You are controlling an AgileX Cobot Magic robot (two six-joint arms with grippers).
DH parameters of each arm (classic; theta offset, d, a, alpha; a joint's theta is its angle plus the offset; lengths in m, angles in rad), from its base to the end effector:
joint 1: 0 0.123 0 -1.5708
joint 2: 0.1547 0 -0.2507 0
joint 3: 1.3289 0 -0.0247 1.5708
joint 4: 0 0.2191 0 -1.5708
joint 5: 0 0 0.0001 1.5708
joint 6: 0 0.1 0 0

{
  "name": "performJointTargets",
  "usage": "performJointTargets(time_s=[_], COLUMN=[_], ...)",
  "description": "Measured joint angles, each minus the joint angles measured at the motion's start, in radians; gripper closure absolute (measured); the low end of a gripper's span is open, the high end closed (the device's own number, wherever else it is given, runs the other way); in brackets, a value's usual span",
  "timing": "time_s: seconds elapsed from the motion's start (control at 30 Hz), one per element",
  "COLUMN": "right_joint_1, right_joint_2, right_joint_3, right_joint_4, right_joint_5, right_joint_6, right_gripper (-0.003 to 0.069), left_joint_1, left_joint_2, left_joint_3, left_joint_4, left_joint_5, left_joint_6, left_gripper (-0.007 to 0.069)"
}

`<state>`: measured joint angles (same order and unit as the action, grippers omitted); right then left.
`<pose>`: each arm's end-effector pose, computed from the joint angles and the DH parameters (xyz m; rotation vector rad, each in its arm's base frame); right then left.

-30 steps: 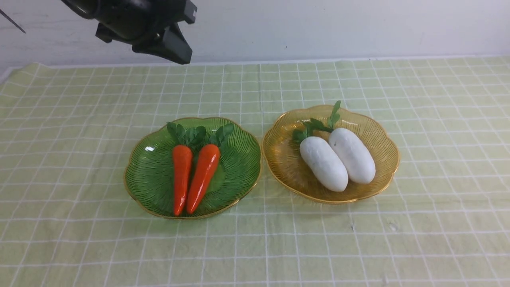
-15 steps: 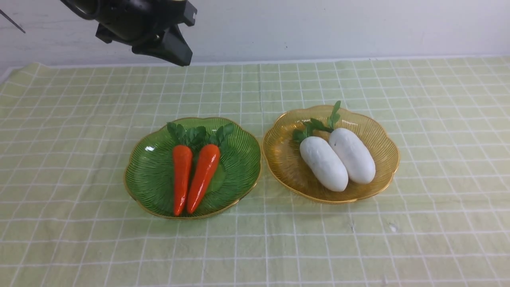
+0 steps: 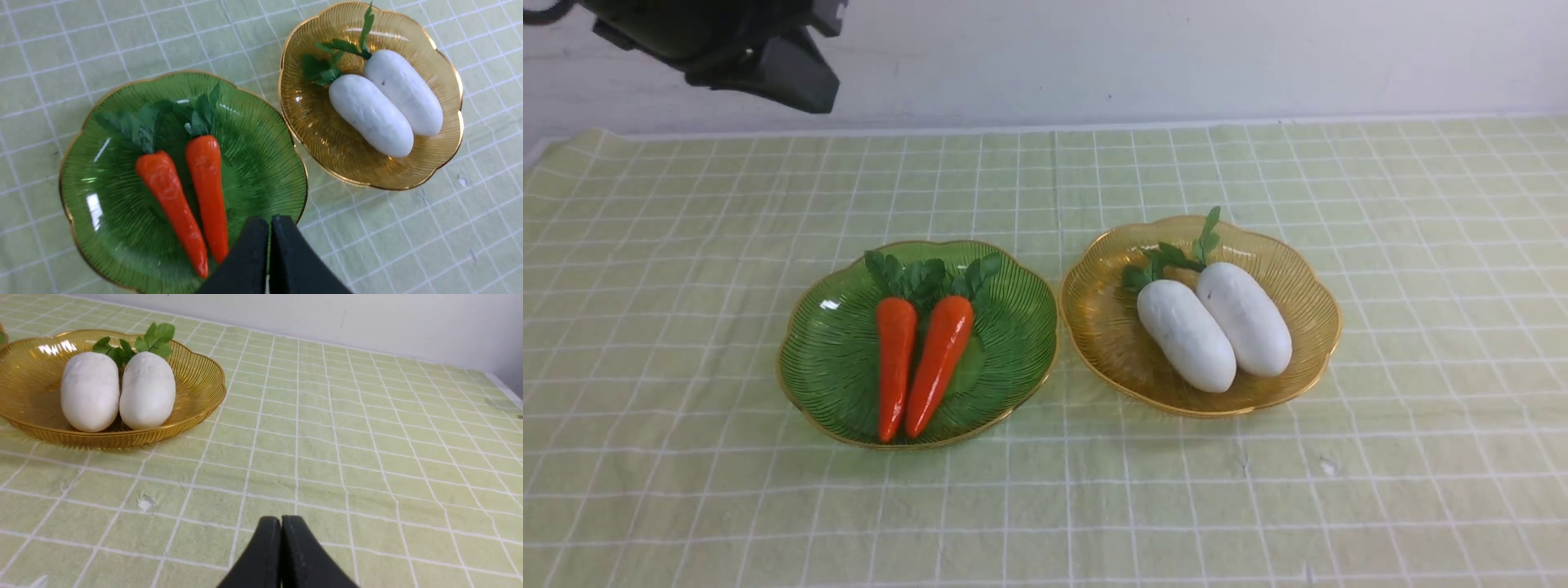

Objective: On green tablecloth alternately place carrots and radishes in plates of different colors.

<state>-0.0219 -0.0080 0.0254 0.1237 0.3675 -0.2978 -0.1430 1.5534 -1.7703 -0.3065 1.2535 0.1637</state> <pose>0.0645 0.0030 0.1704 -0.1801 1.8581 -0.0998 0.2857 -0.0701 0.3834 0.3782 2.4643 -0.3962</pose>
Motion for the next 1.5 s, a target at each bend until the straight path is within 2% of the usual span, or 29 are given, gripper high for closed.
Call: performJointTargets(time_s=[0.27, 0.83, 1.23, 1.5], right_joint_1=[0.000, 0.000, 0.000, 0.000], right_joint_2=[0.000, 0.000, 0.000, 0.000], right_joint_3=[-0.001, -0.001, -0.001, -0.001], right_joint_4=[0.054, 0.067, 0.068, 0.161], right_joint_5=[0.008, 0.011, 0.011, 0.018], right_joint_6=[0.000, 0.000, 0.001, 0.073], right_gripper=[0.0673, 0.0673, 0.0673, 0.0673], left_joint_1=[0.000, 0.000, 0.000, 0.000], left_joint_2=[-0.218, -0.437, -0.682, -0.763], left_joint_3=[0.228, 0.268, 0.490, 0.492], left_joint_4=[0.037, 0.037, 0.067, 0.067], left_joint_5=[0.004, 0.005, 0.022, 0.025], left_joint_6=[0.004, 0.005, 0.005, 0.005], left_gripper=[0.0632, 0.0632, 0.0632, 0.0632])
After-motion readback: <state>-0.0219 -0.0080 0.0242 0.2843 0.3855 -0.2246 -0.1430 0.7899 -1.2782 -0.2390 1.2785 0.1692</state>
